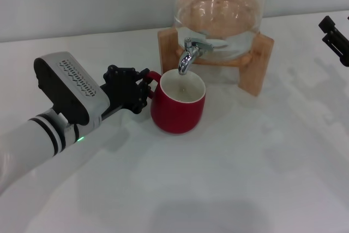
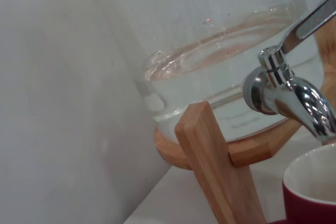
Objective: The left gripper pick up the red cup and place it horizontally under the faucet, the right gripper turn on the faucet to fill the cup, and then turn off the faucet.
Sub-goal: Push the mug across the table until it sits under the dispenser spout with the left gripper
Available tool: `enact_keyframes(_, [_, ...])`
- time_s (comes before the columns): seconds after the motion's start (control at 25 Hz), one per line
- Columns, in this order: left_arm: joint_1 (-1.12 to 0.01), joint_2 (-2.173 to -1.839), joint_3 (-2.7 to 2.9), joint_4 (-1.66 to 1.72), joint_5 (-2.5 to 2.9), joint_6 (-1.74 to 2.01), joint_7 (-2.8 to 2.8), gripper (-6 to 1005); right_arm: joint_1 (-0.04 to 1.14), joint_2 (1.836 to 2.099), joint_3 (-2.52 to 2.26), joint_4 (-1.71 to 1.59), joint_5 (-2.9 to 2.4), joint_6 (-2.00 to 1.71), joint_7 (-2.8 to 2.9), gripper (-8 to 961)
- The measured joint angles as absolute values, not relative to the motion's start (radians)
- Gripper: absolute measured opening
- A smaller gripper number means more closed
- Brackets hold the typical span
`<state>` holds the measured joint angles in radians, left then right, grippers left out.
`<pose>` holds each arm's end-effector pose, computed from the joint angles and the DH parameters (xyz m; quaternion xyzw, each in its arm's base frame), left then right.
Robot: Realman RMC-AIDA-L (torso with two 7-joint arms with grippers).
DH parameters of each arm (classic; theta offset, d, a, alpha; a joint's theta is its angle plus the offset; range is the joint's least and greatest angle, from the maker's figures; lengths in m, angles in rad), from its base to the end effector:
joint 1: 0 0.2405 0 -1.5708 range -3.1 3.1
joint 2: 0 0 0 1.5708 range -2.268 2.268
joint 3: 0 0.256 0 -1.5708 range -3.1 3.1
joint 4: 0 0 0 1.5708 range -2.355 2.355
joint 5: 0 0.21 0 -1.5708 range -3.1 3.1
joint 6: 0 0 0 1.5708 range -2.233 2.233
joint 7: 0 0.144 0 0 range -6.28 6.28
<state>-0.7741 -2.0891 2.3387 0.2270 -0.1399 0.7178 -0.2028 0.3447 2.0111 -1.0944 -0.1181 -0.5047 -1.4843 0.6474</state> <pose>-0.2135 0.3856 -0.1197 -0.9270 0.0042 -0.1379 0.3486 0.3404 0.2985 0.0504 -0.6745 0.2310 0.4524 0.5358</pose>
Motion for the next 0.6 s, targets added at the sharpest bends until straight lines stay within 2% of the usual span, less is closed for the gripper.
enact_keyframes(0.6, [-0.769, -2.091, 2.344, 0.24, -0.14, 0.702, -0.201, 95, 0.341, 2.011, -1.099, -0.118, -0.505, -1.49, 0.647, 868])
